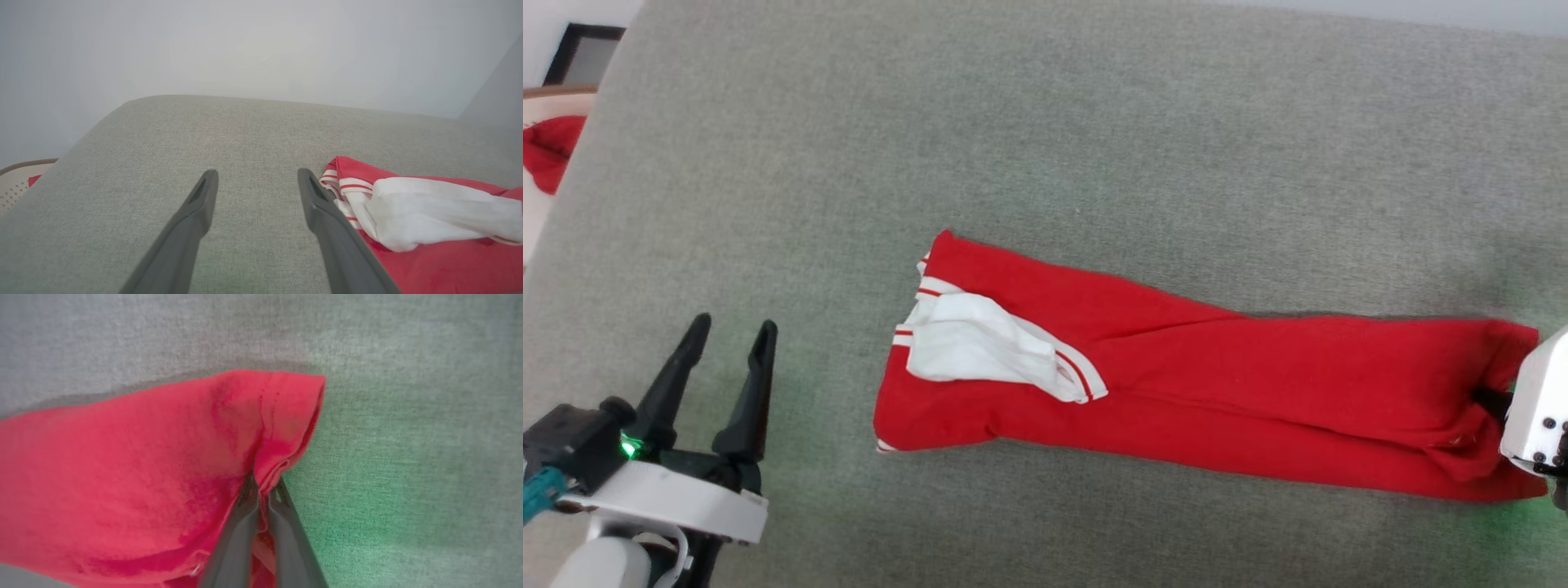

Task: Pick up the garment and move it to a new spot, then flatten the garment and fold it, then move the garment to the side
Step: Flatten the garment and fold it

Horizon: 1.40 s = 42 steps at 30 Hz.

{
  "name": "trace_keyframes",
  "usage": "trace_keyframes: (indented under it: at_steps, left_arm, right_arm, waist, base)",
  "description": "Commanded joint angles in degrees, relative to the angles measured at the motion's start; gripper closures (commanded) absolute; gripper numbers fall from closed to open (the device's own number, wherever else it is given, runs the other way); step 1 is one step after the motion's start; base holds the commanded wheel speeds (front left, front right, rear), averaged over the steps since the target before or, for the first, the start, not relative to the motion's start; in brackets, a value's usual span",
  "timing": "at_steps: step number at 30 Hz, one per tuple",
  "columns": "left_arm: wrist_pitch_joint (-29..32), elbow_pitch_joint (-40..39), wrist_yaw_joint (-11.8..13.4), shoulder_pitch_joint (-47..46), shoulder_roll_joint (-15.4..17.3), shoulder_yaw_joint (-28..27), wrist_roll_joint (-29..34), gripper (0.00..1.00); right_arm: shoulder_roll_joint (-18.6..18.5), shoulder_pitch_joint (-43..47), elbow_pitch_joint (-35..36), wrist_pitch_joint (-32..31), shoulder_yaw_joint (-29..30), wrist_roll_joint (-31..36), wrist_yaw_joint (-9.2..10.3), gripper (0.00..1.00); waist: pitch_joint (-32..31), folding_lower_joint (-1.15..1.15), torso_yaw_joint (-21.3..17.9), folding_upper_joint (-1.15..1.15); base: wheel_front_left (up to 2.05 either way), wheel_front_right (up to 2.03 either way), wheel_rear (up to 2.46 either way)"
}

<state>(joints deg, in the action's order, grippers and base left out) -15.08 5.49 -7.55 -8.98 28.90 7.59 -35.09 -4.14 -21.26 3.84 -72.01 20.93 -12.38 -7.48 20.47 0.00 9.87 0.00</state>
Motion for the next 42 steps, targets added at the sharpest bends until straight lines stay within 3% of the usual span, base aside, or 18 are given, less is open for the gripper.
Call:
trace_keyframes:
  at_steps: [1, 8, 16, 21, 27, 34, 42]
  left_arm:
    - [-0.05, -0.15, 0.16, 0.71, 0.13, -0.33, 0.51, 0.00]
    - [-0.05, -0.77, 0.16, 2.47, 0.78, -2.09, 0.39, 0.00]
    - [-0.05, -1.93, 0.16, 4.14, 2.32, -3.23, 0.04, 0.00]
    - [-0.05, -1.91, 0.16, 4.62, 2.57, -3.20, 0.26, 0.00]
    - [-0.04, -1.47, 0.16, 5.25, 1.37, -2.91, 0.29, 0.00]
    - [-0.05, -0.68, 0.16, 5.56, -0.33, -2.07, 0.02, 0.00]
    - [-0.05, 0.13, 0.15, 4.06, -1.41, -1.07, -0.76, 0.00]
  right_arm:
    - [0.07, 0.33, -0.45, 0.88, 1.14, -0.42, 0.01, 1.00]
    - [-2.18, 0.51, 2.41, 4.63, 6.47, -0.77, 0.01, 1.00]
    - [-7.36, 2.40, 5.23, 8.52, 15.00, 0.60, 0.01, 1.00]
    - [-5.62, 1.55, 6.72, 8.11, 14.87, -1.02, 0.01, 1.00]
    - [-3.43, 3.34, 11.16, 6.22, 6.02, -4.92, 0.00, 1.00]
    - [-1.01, 3.52, 17.95, 3.05, -12.42, -8.72, 0.00, 1.00]
    - [0.76, -1.27, 14.21, 5.37, -29.36, -11.23, 0.00, 1.00]
  waist:
    - [-0.46, 0.00, -0.86, 0.00]
    - [-0.65, 0.00, -3.68, 0.00]
    - [-0.07, 0.00, -6.81, 0.00]
    - [-0.49, 0.00, -8.00, 0.00]
    - [-1.90, 0.00, -8.23, 0.00]
    - [-2.68, 0.00, -6.78, 0.00]
    - [-1.72, 0.00, -3.68, 0.00]
  base:
    - [0.00, 0.00, 0.00]
    - [0.00, 0.00, 0.00]
    - [0.00, 0.00, 0.00]
    - [0.00, 0.00, 0.00]
    - [0.00, 0.00, 0.00]
    - [0.00, 0.00, 0.00]
    - [0.00, 0.00, 0.00]
